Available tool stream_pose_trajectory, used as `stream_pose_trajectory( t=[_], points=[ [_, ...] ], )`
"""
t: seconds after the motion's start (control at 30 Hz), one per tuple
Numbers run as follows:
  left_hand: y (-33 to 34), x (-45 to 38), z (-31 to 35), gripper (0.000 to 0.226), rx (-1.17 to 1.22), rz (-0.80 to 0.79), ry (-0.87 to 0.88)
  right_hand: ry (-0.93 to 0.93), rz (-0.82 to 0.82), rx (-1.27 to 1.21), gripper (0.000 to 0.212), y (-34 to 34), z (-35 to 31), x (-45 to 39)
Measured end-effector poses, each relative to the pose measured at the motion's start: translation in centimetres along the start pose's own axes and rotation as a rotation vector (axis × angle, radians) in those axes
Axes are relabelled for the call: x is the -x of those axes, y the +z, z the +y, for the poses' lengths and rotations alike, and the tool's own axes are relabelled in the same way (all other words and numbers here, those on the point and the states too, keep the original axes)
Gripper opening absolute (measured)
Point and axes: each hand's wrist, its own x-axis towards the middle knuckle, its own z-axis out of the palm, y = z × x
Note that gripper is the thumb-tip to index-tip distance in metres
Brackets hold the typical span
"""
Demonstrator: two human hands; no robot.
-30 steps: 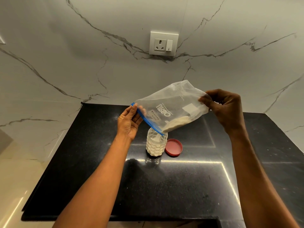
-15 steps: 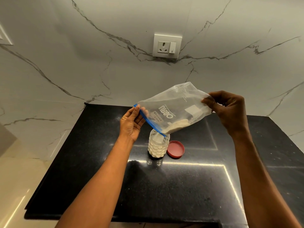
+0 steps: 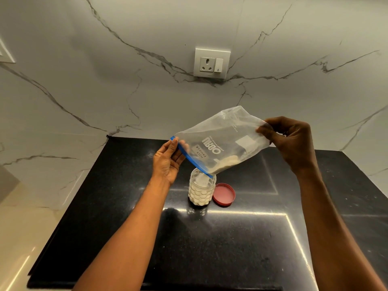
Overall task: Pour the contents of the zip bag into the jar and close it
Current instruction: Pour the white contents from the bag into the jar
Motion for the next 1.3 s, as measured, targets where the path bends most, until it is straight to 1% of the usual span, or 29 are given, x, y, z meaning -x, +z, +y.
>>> stream_pose_trajectory(
  t=[0.4, 0.57, 0.77, 0.87, 0.97, 1.1, 1.3],
  points=[
    [-0.2, -0.1, -0.3, 0.024, 0.002, -0.004, -0.010, -0.006, -0.001, 0.044, 0.019, -0.1, 0.4, -0.3],
    [-0.4, -0.1, -0.5, 0.024, 0.016, -0.001, -0.005, 0.025, -0.011, 0.041, 0.018, -0.1, 0.8, 0.0],
    [-0.2, -0.1, -0.4, 0.016, 0.014, 0.009, 0.000, 0.003, -0.012, 0.033, 0.017, -0.1, 0.6, -0.3],
    [-0.3, -0.2, -0.4, 0.017, 0.002, 0.015, 0.000, 0.005, -0.007, 0.028, 0.018, 0.0, 0.7, -0.3],
    [-0.4, -0.3, -0.4, 0.010, 0.001, 0.020, 0.002, 0.005, -0.009, 0.026, 0.017, 0.1, 0.9, -0.4],
    [-0.5, -0.4, -0.3, 0.020, -0.007, 0.015, 0.012, 0.016, -0.031, 0.018, 0.016, 0.2, 1.0, -0.4],
    [-0.5, -0.5, -0.3, 0.022, -0.011, 0.034, 0.007, 0.027, -0.018, -0.003, 0.016, 0.2, 1.2, -0.5]
  ],
)
